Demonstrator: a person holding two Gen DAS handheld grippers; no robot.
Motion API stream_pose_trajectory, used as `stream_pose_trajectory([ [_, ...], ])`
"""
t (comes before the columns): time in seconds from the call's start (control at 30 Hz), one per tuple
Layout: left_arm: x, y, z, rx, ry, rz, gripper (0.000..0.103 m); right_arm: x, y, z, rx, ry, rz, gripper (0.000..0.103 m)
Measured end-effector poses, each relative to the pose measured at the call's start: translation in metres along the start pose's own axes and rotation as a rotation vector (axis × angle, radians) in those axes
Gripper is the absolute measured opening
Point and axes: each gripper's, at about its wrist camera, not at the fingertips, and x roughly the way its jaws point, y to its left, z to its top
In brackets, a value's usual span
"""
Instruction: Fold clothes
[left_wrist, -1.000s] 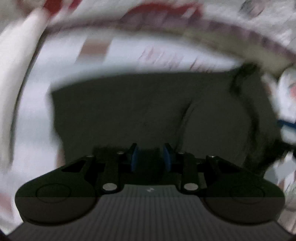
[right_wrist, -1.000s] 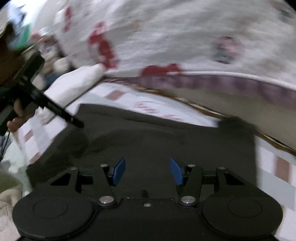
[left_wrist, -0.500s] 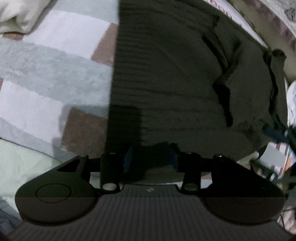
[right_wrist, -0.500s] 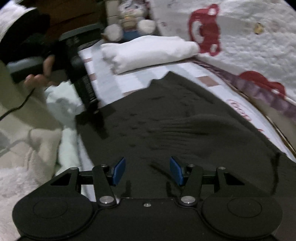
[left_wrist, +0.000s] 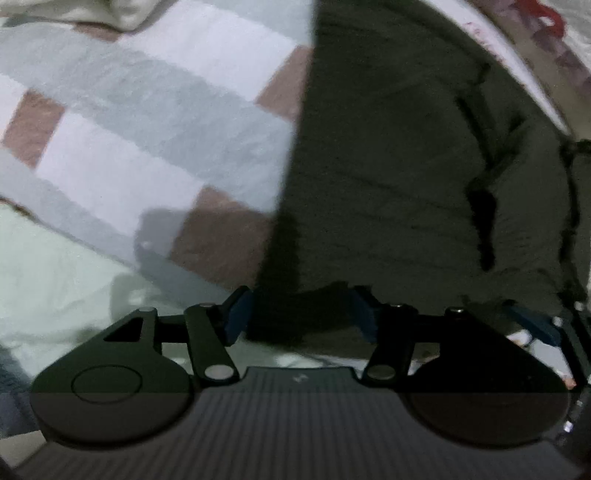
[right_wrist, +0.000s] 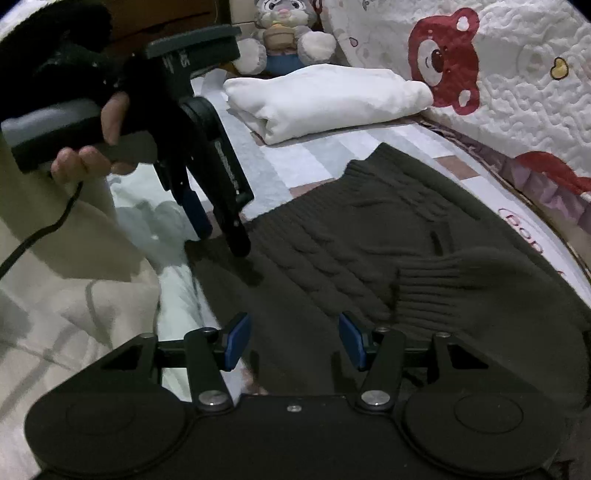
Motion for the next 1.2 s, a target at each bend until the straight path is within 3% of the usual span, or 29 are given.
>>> stream_pose_trajectory([
  [0.17, 0.007, 0.009, 0.001, -0.057, 0.008, -0.029, 0.064, 0.006, 0.014, 0.001, -0.034, 0.019, 0.010, 0.058],
  [0.27, 0.007, 0.001, -0.002, -0.011, -0.023, 0.015, 0.057, 0.002, 0.019, 0.001, -0.058, 0.007, -0.003, 0.058],
  [0.33, 0.008, -0.006, -0.003, 0.046, -0.026, 0.016, 0.031, -0.001, 0.017, 0.000, -0.049, -0.002, 0.000, 0.058],
  [0.43, 0.005, -0.014, -0.004, 0.108, -0.047, 0.004, 0.012, 0.003, 0.016, 0.000, -0.056, 0.003, -0.002, 0.058],
  [0.6, -0.014, -0.029, 0.012, 0.111, -0.072, -0.116, 0.009, 0.004, 0.018, 0.000, -0.082, -0.089, 0.085, 0.059],
  [0.8, -0.062, -0.058, 0.018, 0.178, -0.132, -0.291, 0.009, 0.004, 0.004, 0.008, 0.006, -0.128, 0.022, 0.060],
  [0.9, -0.078, -0.096, 0.007, 0.244, -0.111, -0.321, 0.009, 0.004, -0.004, 0.012, 0.054, -0.148, -0.009, 0.062],
  [1.0, -0.082, -0.120, 0.006, 0.303, -0.111, -0.358, 0.009, 0.007, -0.011, 0.016, 0.080, -0.166, -0.113, 0.062],
  [1.03, -0.084, -0.123, 0.006, 0.318, -0.119, -0.366, 0.008, 0.007, -0.015, 0.017, 0.088, -0.176, -0.137, 0.059],
  [1.07, -0.086, -0.126, 0.006, 0.326, -0.120, -0.375, 0.008, 0.007, -0.021, 0.017, 0.097, -0.189, -0.128, 0.030],
  [1.1, -0.089, -0.130, 0.006, 0.332, -0.117, -0.384, 0.009, 0.004, -0.027, 0.017, 0.119, -0.192, -0.120, 0.010],
  [1.2, -0.107, -0.128, 0.028, 0.245, -0.115, -0.537, 0.009, -0.013, -0.045, 0.020, 0.216, -0.212, -0.161, 0.009],
])
